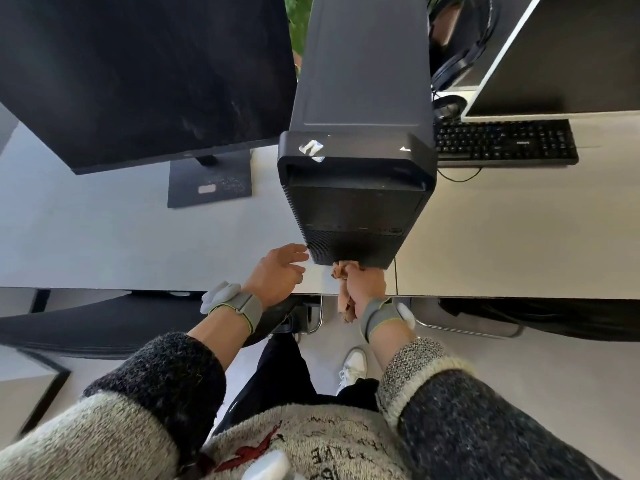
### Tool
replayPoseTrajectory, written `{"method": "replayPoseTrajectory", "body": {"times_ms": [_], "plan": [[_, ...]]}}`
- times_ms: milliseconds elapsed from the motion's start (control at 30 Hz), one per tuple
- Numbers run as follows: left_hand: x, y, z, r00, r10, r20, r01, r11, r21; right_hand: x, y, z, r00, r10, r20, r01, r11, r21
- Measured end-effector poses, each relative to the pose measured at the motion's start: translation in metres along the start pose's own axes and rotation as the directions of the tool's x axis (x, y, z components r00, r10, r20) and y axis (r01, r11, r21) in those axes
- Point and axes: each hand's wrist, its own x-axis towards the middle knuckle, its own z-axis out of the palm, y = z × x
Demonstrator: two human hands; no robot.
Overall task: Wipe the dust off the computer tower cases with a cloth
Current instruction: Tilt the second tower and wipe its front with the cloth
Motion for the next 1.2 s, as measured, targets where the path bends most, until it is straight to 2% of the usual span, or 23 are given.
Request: {"method": "replayPoseTrajectory", "body": {"times_ms": [100,167,367,467,567,633,800,933,1033,1100,1200], "plan": [[0.000,0.000,0.001,1.000,-0.002,-0.002,0.002,1.000,-0.010,-0.005,0.006,-0.005,0.994,-0.109,0.014,0.108,0.992,0.065],[0.000,-0.001,0.000,1.000,0.004,-0.002,-0.004,1.000,-0.007,-0.006,0.010,-0.010,0.987,-0.159,0.007,0.159,0.986,0.043],[0.003,-0.005,0.000,1.000,-0.005,-0.006,0.005,0.999,-0.037,0.011,0.007,-0.015,0.999,-0.047,0.000,0.047,0.996,-0.076],[0.005,-0.007,0.001,1.000,-0.009,-0.009,0.008,0.999,-0.051,0.009,0.008,-0.014,0.997,-0.076,0.014,0.077,0.996,-0.050],[0.006,-0.007,0.000,1.000,-0.007,-0.007,0.006,0.998,-0.059,0.001,0.013,-0.018,0.983,-0.183,-0.012,0.183,0.983,0.011],[0.005,-0.007,0.000,1.000,-0.006,-0.006,0.005,0.998,-0.055,0.002,0.018,-0.024,0.981,-0.190,-0.036,0.190,0.982,-0.012],[0.004,-0.007,0.000,1.000,-0.010,-0.005,0.010,0.999,-0.046,0.023,0.017,-0.031,0.997,0.027,-0.072,-0.033,0.996,-0.085],[0.005,-0.007,0.003,1.000,0.004,-0.005,-0.004,0.999,-0.035,0.023,0.019,-0.031,0.998,-0.034,-0.046,0.032,0.999,-0.042],[0.006,-0.006,0.002,1.000,-0.001,0.002,0.001,0.999,-0.039,0.017,0.024,-0.028,0.989,-0.149,-0.024,0.150,0.988,0.043],[0.006,-0.006,0.002,1.000,-0.002,0.003,0.002,0.999,-0.042,0.015,0.024,-0.029,0.982,-0.186,-0.029,0.187,0.982,0.009],[0.007,-0.008,0.003,1.000,-0.010,0.000,0.010,0.999,-0.039,0.023,0.027,-0.031,0.988,-0.146,-0.041,0.142,0.986,-0.091]]}}
